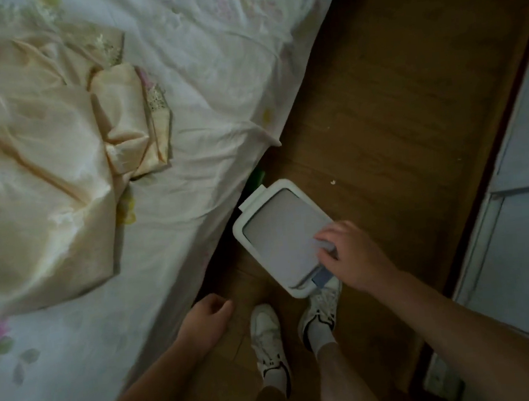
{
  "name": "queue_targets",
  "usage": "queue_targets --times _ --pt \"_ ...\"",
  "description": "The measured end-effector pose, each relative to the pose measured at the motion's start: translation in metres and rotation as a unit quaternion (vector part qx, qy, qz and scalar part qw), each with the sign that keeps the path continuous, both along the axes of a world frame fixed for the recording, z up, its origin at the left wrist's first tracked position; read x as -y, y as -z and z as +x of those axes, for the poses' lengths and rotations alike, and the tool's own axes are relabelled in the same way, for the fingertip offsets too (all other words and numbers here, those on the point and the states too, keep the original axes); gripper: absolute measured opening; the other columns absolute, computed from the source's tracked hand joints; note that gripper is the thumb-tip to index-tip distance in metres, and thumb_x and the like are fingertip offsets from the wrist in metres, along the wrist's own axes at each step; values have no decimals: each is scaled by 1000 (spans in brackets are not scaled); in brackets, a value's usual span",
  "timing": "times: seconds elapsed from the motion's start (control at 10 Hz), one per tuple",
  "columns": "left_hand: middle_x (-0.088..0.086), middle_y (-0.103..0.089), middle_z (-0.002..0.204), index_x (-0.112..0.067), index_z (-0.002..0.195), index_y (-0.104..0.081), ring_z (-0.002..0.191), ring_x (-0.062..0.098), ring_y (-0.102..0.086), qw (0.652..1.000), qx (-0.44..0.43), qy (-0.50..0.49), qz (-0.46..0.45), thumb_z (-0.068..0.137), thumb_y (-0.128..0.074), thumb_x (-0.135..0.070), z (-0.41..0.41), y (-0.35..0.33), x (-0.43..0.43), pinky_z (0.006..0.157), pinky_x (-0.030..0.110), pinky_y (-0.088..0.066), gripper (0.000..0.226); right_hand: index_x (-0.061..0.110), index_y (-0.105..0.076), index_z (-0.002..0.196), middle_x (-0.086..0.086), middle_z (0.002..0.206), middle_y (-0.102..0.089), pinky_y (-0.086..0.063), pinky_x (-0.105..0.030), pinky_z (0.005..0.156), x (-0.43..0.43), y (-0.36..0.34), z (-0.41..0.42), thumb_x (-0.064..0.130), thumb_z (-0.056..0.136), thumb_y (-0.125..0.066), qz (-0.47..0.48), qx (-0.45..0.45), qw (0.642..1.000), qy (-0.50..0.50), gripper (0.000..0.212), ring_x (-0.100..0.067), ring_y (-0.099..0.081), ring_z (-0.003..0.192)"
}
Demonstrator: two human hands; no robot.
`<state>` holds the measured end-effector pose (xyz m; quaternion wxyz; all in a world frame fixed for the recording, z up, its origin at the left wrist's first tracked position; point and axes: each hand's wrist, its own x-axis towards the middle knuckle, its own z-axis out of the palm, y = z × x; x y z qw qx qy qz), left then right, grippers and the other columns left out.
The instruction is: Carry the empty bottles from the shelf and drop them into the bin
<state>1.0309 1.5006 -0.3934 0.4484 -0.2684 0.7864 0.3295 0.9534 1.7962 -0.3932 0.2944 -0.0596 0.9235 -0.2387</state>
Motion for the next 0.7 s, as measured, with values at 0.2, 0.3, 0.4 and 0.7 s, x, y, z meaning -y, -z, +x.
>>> queue_targets --times 0.2,0.3,0.4,0.7 --pt "1 -69 88 -24 96 -64 81 17 -66 1000 -6 17 13 96 -53 -40 27 45 -3 70 30 -49 20 17 -19 157 2 165 -10 -14 -41 124 7 66 67 49 98 -41 51 66 997 -2 70 -20 -7 152" --pt "0 -70 87 -24 95 -64 80 15 -67 999 11 38 13 95 -54 -41 41 50 3 68 30 -50 20 18 -4 158 1 167 6 0 -48 124 18 80 82 52 97 -37 91 47 995 7 78 -21 11 153" --pt "-1 -70 92 -25 98 -63 83 16 -67 993 40 107 6 95 -54 -43 49 49 15 77 35 -53 21 17 -9 158 0 166 -2 -4 -51 123 25 79 78 45 95 -44 101 29 994 32 77 -24 5 153" --pt "-3 -72 89 -32 95 -65 78 15 -72 993 50 107 -1 94 -56 -47 38 40 59 76 32 -58 18 15 -50 135 -3 134 -53 -47 -34 97 17 40 58 32 96 -51 13 102 979 174 42 -18 -51 119"
